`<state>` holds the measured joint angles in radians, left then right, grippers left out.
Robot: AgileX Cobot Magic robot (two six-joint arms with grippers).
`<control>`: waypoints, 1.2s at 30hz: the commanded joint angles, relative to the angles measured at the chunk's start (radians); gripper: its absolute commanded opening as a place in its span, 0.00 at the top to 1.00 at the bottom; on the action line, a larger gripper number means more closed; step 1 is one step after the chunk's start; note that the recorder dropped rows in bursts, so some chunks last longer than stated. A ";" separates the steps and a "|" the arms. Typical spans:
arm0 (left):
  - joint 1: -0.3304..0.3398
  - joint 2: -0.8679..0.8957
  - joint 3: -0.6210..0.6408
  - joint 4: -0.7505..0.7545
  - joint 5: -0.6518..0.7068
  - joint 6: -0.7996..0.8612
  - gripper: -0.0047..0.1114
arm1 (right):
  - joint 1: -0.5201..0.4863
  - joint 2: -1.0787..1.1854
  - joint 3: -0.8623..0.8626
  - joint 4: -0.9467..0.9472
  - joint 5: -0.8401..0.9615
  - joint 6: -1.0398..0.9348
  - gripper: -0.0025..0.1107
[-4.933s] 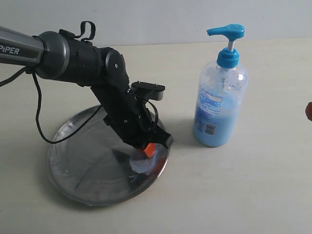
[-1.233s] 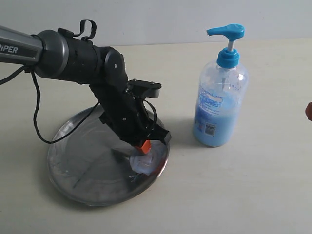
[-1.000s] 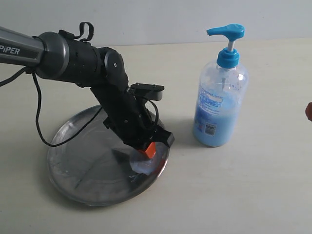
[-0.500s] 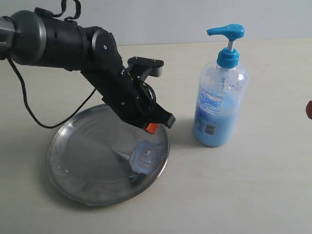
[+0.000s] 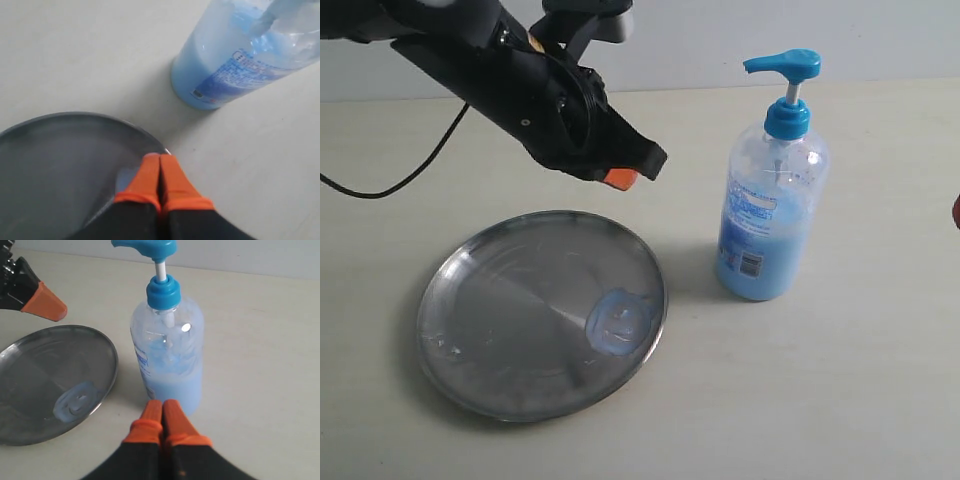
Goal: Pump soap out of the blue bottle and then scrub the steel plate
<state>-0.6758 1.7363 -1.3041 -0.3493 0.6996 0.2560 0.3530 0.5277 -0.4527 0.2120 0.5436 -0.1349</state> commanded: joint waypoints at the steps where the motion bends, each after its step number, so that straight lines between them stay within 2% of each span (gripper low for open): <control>1: -0.001 -0.051 0.012 0.007 0.026 -0.009 0.95 | -0.003 -0.003 -0.002 -0.012 -0.018 -0.022 0.98; 8: -0.001 -0.136 0.081 0.009 0.020 -0.009 0.95 | -0.003 -0.003 0.009 -0.014 -0.029 -0.029 0.98; 16: -0.001 -0.274 0.218 0.005 -0.013 -0.009 0.95 | -0.003 -0.003 0.009 -0.012 -0.027 -0.031 0.98; 30: -0.001 -0.837 0.573 -0.027 -0.108 -0.009 0.95 | -0.003 -0.003 0.009 -0.009 -0.025 -0.048 0.98; 36: -0.001 -1.032 0.659 -0.027 -0.116 -0.009 0.95 | -0.003 -0.003 0.009 -0.006 -0.027 -0.048 0.98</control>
<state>-0.6758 0.7700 -0.6702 -0.3637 0.6026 0.2540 0.3530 0.5277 -0.4471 0.2079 0.5295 -0.1725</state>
